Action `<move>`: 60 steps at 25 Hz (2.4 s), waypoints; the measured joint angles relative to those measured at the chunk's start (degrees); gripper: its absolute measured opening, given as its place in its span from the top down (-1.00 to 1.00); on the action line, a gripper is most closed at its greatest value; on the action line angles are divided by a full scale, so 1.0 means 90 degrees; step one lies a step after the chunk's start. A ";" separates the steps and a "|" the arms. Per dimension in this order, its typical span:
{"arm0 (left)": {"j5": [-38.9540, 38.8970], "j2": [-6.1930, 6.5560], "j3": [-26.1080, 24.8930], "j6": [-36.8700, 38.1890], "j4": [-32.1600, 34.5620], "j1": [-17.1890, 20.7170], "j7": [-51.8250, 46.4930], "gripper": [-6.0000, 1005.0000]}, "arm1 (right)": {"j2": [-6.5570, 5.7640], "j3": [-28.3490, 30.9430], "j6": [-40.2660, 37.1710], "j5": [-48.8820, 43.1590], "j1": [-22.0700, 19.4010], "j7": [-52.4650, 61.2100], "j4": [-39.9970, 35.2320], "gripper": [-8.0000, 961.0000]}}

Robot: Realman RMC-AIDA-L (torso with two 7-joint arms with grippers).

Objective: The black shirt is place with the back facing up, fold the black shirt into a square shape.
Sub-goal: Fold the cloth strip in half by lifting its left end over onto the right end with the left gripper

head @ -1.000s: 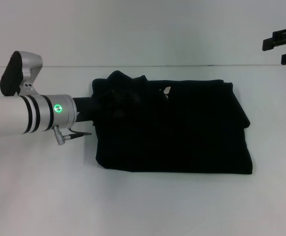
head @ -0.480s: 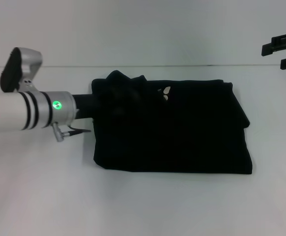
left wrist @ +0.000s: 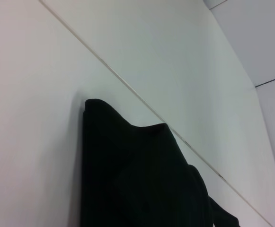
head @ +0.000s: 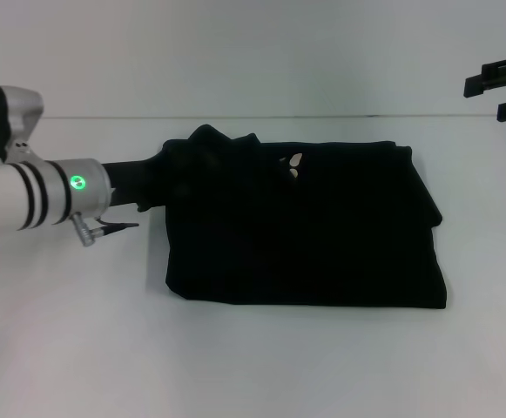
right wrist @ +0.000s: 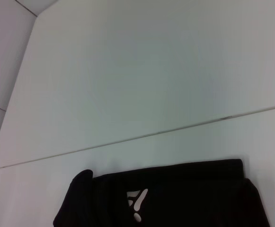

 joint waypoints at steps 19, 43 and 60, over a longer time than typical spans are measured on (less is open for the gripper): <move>-0.0141 -0.0515 0.0248 -0.0629 -0.0131 -0.0873 0.0319 -0.38 | 0.0075 -0.0024 0.0078 -0.0002 0.0010 -0.0072 0.0001 -0.68; 0.0017 0.0085 0.0052 0.0443 -0.0014 0.0013 -0.0192 -0.38 | 0.0080 -0.0022 0.0185 0.0028 0.0066 -0.0075 -0.0042 -0.69; 0.0013 -0.0013 0.0534 -0.0460 -0.0609 -0.0585 -0.0189 -0.38 | 0.0080 -0.0024 0.0171 0.0036 0.0073 -0.0077 -0.0016 -0.69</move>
